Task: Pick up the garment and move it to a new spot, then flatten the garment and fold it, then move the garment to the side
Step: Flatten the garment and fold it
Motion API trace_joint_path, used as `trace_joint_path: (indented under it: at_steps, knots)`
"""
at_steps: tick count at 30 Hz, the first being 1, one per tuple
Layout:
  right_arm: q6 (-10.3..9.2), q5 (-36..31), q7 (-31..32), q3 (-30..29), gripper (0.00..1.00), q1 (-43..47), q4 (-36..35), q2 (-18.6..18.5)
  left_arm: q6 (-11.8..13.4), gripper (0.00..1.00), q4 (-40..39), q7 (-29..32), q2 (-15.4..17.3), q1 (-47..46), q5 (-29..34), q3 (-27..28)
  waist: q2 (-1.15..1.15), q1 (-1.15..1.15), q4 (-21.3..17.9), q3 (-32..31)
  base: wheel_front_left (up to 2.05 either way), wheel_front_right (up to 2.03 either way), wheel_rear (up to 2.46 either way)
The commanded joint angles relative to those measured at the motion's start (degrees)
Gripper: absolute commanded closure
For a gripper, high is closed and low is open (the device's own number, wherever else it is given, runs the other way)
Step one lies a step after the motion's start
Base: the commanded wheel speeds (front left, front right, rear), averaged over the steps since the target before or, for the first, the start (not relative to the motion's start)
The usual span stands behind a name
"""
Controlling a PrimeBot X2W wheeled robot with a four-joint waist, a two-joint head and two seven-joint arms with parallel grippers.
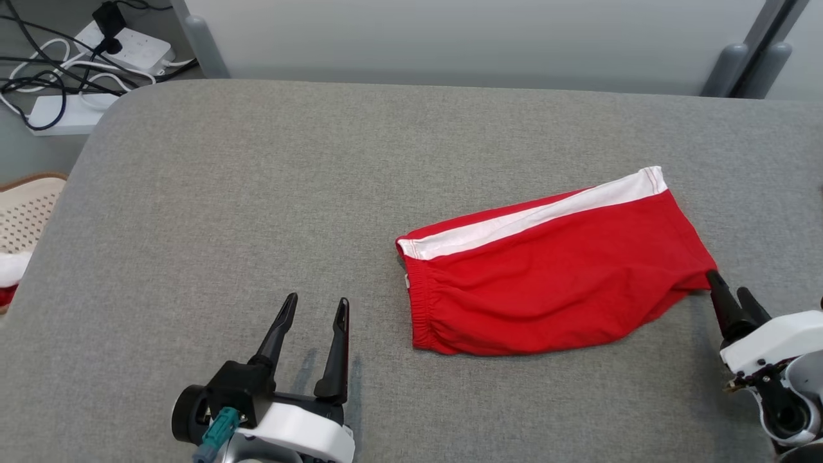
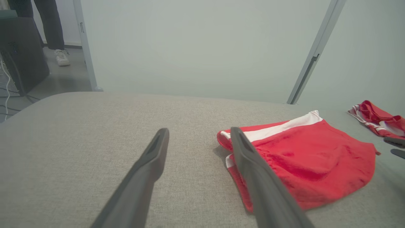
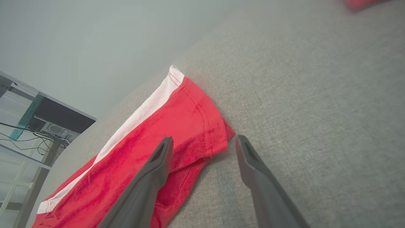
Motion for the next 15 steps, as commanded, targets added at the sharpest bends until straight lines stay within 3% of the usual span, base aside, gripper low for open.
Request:
trace_joint_path:
  at_steps: [1,15]
  knots:
    - [0.25,0.4,0.6,0.8,0.0,-1.4,-0.8,-1.2,-0.4,0.0,-1.5,-0.6,0.0,-1.9,0.7,1.8,0.0,0.0,0.6,0.4,0.0,0.0,0.0]
    - [0.25,4.2,8.3,-2.6,0.0,-10.3,13.7,-2.6,-1.6,0.0,-1.1,-0.6,-1.7,-3.4,2.3,1.6,0.0,0.0,5.5,3.4,0.0,0.0,0.0]
